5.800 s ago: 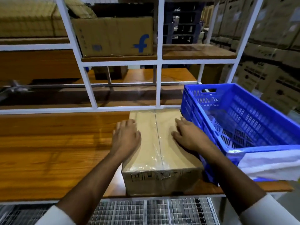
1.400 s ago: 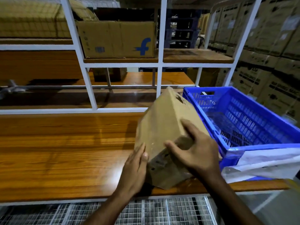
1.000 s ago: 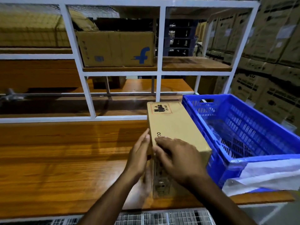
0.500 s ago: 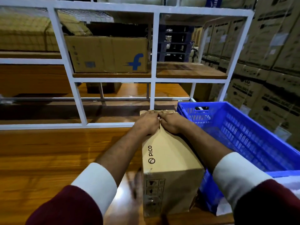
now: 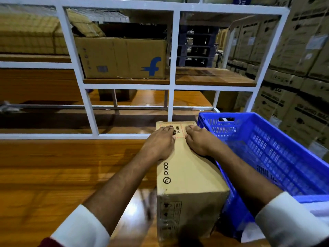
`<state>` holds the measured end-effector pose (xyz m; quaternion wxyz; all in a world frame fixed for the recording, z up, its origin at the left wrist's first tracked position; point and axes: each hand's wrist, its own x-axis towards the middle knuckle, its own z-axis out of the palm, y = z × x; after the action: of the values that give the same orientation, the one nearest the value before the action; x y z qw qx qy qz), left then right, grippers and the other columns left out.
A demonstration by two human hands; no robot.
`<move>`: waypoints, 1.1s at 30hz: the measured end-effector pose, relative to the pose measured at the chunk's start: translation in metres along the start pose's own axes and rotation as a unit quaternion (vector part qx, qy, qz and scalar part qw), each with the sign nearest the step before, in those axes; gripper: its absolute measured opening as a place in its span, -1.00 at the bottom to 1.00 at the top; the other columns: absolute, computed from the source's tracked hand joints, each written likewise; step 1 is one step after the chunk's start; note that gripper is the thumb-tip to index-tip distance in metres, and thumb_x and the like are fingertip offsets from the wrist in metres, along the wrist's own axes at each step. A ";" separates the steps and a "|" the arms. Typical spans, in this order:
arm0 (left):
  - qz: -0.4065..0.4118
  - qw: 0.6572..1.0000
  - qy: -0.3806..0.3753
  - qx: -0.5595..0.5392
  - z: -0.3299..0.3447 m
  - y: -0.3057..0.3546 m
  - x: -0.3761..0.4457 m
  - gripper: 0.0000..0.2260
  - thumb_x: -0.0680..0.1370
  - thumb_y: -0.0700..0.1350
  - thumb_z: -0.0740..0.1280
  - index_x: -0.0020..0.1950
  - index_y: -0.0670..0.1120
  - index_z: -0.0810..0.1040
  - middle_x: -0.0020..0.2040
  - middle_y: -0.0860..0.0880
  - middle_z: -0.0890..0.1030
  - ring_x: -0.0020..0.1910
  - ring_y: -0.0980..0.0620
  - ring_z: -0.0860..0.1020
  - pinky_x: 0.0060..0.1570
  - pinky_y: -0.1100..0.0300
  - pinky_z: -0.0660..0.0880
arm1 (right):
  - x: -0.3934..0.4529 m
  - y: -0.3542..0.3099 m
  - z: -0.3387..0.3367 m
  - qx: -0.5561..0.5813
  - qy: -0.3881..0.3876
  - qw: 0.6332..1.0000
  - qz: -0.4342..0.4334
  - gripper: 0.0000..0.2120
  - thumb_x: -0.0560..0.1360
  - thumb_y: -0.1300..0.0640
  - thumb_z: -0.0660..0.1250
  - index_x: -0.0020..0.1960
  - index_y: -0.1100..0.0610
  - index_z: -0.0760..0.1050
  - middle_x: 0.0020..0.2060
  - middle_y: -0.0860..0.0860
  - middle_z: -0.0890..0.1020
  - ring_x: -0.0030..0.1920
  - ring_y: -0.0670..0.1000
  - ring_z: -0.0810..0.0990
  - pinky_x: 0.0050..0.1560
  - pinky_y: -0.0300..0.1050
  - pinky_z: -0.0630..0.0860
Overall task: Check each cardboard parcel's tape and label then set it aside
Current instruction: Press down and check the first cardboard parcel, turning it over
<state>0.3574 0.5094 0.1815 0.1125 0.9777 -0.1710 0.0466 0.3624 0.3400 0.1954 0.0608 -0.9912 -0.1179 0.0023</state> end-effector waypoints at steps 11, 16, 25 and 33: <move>0.033 0.999 -0.036 -0.009 -0.007 0.017 -0.019 -0.56 0.70 -0.03 0.04 0.58 -0.10 0.17 0.57 -0.11 0.20 0.55 -0.05 0.16 0.52 0.07 0.09 | -0.023 -0.017 0.002 0.016 -0.006 0.998 -0.062 -0.52 0.69 0.03 0.02 0.58 0.11 0.16 0.56 0.08 0.20 0.55 0.05 0.16 0.50 -0.12 0.08; 0.038 0.999 -0.021 0.011 -0.005 0.018 -0.030 -0.53 0.71 -0.01 -0.01 0.61 -0.11 0.07 0.60 -0.09 0.10 0.58 0.00 0.05 0.51 0.15 -0.04 | -0.027 -0.016 0.011 0.017 0.012 0.998 -0.065 -0.51 0.68 0.06 -0.02 0.59 0.14 0.12 0.57 0.10 0.17 0.57 0.04 0.12 0.53 -0.13 0.03; 0.002 0.998 -0.062 -0.014 -0.016 0.017 -0.061 -0.51 0.71 0.02 0.02 0.61 -0.09 0.05 0.61 -0.03 0.07 0.58 0.02 0.03 0.52 0.09 -0.01 | -0.059 -0.013 -0.010 -0.008 -0.030 0.999 -0.012 -0.51 0.67 -0.03 0.06 0.56 0.10 0.21 0.54 0.04 0.26 0.50 0.08 0.27 0.49 0.04 0.24; -0.006 0.997 -0.057 -0.042 -0.015 0.017 -0.076 -0.53 0.71 0.01 0.00 0.61 -0.06 0.04 0.61 0.00 0.04 0.58 0.05 -0.02 0.50 0.15 -0.07 | -0.069 -0.011 0.007 0.018 0.004 1.000 -0.015 -0.47 0.68 -0.06 -0.01 0.60 0.10 0.09 0.58 0.04 0.15 0.57 0.01 0.11 0.55 0.02 0.10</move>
<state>0.2793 0.5224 0.1893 0.1442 0.9740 -0.1736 -0.0173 0.2928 0.3355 0.1888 0.0792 -0.9880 -0.1323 -0.0001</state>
